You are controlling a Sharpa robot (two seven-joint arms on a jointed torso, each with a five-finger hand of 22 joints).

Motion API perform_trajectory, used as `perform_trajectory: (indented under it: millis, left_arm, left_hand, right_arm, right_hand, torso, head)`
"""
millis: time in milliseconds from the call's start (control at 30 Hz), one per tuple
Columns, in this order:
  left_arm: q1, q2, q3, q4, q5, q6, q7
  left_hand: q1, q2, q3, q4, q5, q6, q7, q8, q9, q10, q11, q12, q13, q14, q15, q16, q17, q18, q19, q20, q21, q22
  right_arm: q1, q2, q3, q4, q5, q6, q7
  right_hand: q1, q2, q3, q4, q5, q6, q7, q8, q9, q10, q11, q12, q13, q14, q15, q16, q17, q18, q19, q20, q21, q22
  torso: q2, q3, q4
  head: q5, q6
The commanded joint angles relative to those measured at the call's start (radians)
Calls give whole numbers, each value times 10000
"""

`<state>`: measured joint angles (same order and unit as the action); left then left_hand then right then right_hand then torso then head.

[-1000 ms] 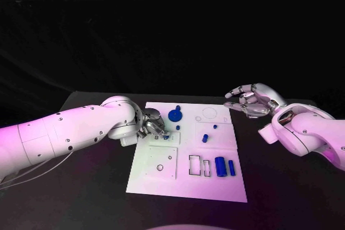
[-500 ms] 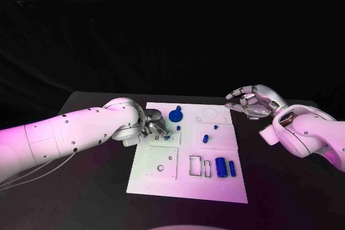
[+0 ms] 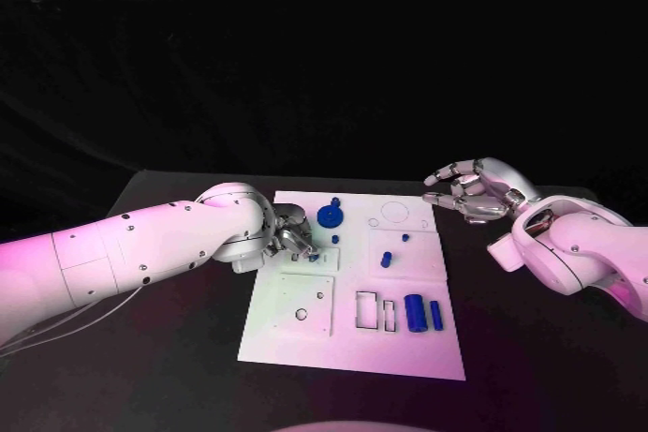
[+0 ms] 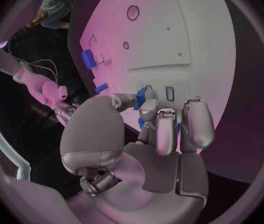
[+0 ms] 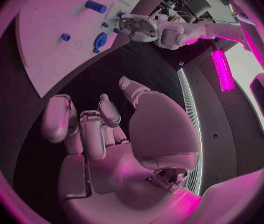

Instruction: Assemble the parts on the task board

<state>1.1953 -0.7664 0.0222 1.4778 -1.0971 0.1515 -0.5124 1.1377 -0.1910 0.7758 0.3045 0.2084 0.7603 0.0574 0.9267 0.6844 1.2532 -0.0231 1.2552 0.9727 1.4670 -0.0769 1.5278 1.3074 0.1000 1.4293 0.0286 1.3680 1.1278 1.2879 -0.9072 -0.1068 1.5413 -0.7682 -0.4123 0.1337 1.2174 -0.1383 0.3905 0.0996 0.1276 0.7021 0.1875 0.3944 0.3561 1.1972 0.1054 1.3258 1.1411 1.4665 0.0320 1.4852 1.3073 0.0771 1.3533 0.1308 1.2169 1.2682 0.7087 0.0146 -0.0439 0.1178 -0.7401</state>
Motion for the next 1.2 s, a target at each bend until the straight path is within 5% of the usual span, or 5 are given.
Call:
perform_trajectory:
  millis: [33, 1200]
  left_arm:
    - [-2, 21, 3, 2, -196, 339, -44]
    - [-11, 95, 3, -47, -684, 722, -102]
  left_hand:
    - [-115, 19, 1999, -2035, 49, 94, -56, 53, 11, 101, 0, 35, 8, 848, -78, 48, 1867, -178, 5, -83, 61, 14]
    - [-255, 14, 1940, -2150, 24, 172, -120, 165, 58, 303, -54, 197, 223, 873, -122, 101, 1961, -180, 9, -111, 61, 20]
  right_arm:
    - [-14, 6, -2, -7, -72, 140, 15]
    - [-53, -11, -4, -24, -48, 129, 35]
  right_hand:
    - [-58, 31, -34, 0, 34, 53, -2, 66, 5, -3, -28, -21, -13, 501, -76, -52, 431, 146, -61, -26, -69, -9]
    - [-117, 58, -76, 88, 119, 55, -8, 99, 0, 12, -35, -19, -7, 500, -83, -64, 415, 147, -62, -33, -90, -16]
  torso:
    - [-1, -1, 1]
    - [-6, 0, 5]
  head:
    - [-2, -14]
    - [3, -83]
